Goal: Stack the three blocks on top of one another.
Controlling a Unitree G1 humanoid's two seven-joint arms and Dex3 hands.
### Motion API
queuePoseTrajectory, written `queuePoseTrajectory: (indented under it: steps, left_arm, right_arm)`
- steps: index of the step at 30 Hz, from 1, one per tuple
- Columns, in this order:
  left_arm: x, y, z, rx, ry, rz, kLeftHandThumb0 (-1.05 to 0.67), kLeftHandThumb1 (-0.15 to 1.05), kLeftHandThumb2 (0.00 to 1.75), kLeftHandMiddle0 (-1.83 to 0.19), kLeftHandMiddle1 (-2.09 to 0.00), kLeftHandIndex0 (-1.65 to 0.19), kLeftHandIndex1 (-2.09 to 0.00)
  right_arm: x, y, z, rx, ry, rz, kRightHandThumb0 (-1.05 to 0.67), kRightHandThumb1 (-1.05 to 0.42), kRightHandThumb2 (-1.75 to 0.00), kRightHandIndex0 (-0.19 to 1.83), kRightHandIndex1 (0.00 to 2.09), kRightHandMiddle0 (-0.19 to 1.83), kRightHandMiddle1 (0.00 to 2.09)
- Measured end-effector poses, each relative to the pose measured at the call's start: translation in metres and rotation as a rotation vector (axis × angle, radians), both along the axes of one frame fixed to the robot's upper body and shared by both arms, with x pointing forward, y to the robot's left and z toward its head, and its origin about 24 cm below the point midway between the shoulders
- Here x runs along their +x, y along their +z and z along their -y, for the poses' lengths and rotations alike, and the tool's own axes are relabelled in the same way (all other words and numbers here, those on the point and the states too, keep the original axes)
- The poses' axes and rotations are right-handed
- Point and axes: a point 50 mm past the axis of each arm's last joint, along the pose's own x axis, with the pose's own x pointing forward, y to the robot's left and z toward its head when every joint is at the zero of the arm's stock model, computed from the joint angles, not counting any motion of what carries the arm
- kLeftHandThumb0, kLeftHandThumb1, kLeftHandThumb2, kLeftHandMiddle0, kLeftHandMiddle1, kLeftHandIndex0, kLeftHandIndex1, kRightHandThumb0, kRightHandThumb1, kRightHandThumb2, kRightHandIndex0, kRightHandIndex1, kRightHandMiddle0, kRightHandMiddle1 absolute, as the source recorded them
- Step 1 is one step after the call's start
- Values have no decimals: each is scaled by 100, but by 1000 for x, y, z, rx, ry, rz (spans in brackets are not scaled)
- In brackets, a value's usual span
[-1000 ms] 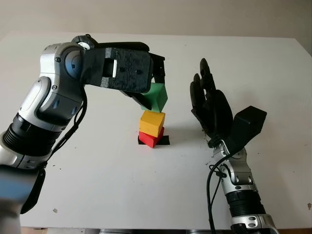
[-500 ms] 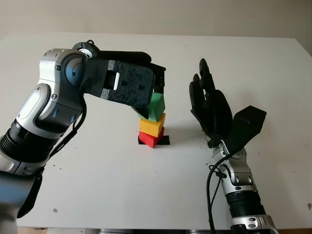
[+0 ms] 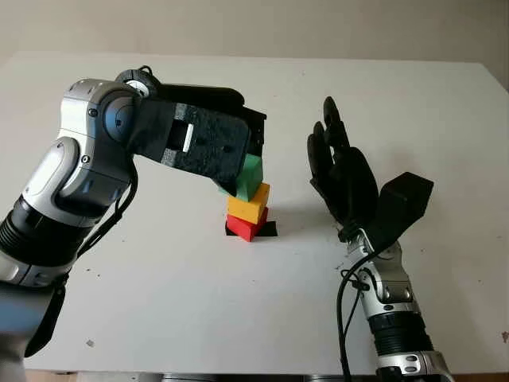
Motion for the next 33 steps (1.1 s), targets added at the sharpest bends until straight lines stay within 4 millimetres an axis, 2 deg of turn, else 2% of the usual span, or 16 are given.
queuePoseTrajectory:
  steps: [1, 3, 6, 7, 10, 11, 13, 15, 19, 20, 21, 24, 29, 30, 32, 33]
  left_arm:
    - [0, -1, 1, -3, -2, -3, -37, 100, 5, 0, -147, -33, -142]
    - [0, -1, 2, -9, -4, -8, -37, 100, 5, 0, -172, -33, -142]
    - [0, -2, 2, -10, -4, -8, -37, 99, 5, -3, -137, -34, -142]
    - [0, -2, 2, -10, -5, -8, -37, 99, 5, -4, -137, -35, -144]
    - [0, -2, 2, -11, -4, -9, -37, 99, 5, 0, -167, -33, -147]
    - [0, -2, 2, -13, -3, -11, -37, 99, 5, 0, -170, -32, -147]
    - [1, -2, 2, -17, -3, -11, -38, 99, 5, -1, -172, -31, -146]
    - [1, -2, 3, -20, -2, -11, -40, 99, 5, 0, -149, -29, -150]
    - [1, -3, 3, -18, 4, -11, -40, 99, 5, -3, -142, -29, -151]
    - [1, -3, 4, -17, 4, -11, -40, 99, 5, -4, -159, -30, -151]
    - [1, -3, 4, -16, 4, -11, -40, 99, 5, -4, -165, -30, -151]
    - [1, -4, 4, -13, 6, -11, -40, 99, 5, -5, -146, -31, -150]
    - [2, -4, 3, -15, 13, -17, -40, 99, 5, -6, -130, -31, -144]
    - [1, -4, 4, -15, 13, -17, -41, 98, 5, -7, -119, -32, -142]
    - [2, -4, 4, -19, 18, -21, -43, 96, 5, -22, -61, -34, -136]
    - [2, -4, 3, -19, 21, -25, -50, 93, 5, -23, -32, -26, -122]
  right_arm:
    - [0, 0, 0, 2, 1, 0, -75, -105, -49, -19, 0, -19, 5]
    - [0, 0, -1, 4, 2, -1, -76, -105, -49, -19, 0, -19, 4]
    - [0, -1, -1, 5, 2, -8, -75, -105, -49, -19, 0, -19, 4]
    - [0, -2, -1, 4, 1, -10, -75, -105, -49, -19, 0, -19, 4]
    - [-1, -2, -1, 3, 2, -13, -75, -105, -49, -19, 0, -19, 4]
    - [-1, -2, -1, 3, 2, -13, -76, -105, -49, -19, 0, -19, 4]
    - [-1, -2, -1, 3, 2, -13, -76, -105, -49, -19, 0, -19, 4]
    - [-1, -2, -1, 2, 1, -13, -75, -105, -50, -19, 0, -19, 4]
    - [-1, -2, -1, 1, 2, -13, -73, -105, -50, -19, 0, -19, 5]
    - [-1, -2, -1, 2, 3, -13, -74, -105, -49, -19, 0, -18, 5]
    - [-1, -2, -1, 3, 3, -13, -74, -105, -49, -19, 0, -18, 5]
    - [-1, -2, 0, 3, 2, -13, -75, -105, -48, -19, 0, -18, 5]
    - [-1, -2, 0, 1, 4, -13, -74, -105, -49, -19, 0, -19, 5]
    - [-1, -2, -1, 1, 6, -12, -74, -105, -49, -19, 0, -19, 5]
    - [-1, -2, -1, 0, 8, -12, -75, -105, -49, -19, 0, -19, 5]
    - [-1, -2, -1, 0, 9, -12, -75, -105, -49, -19, 0, -19, 5]
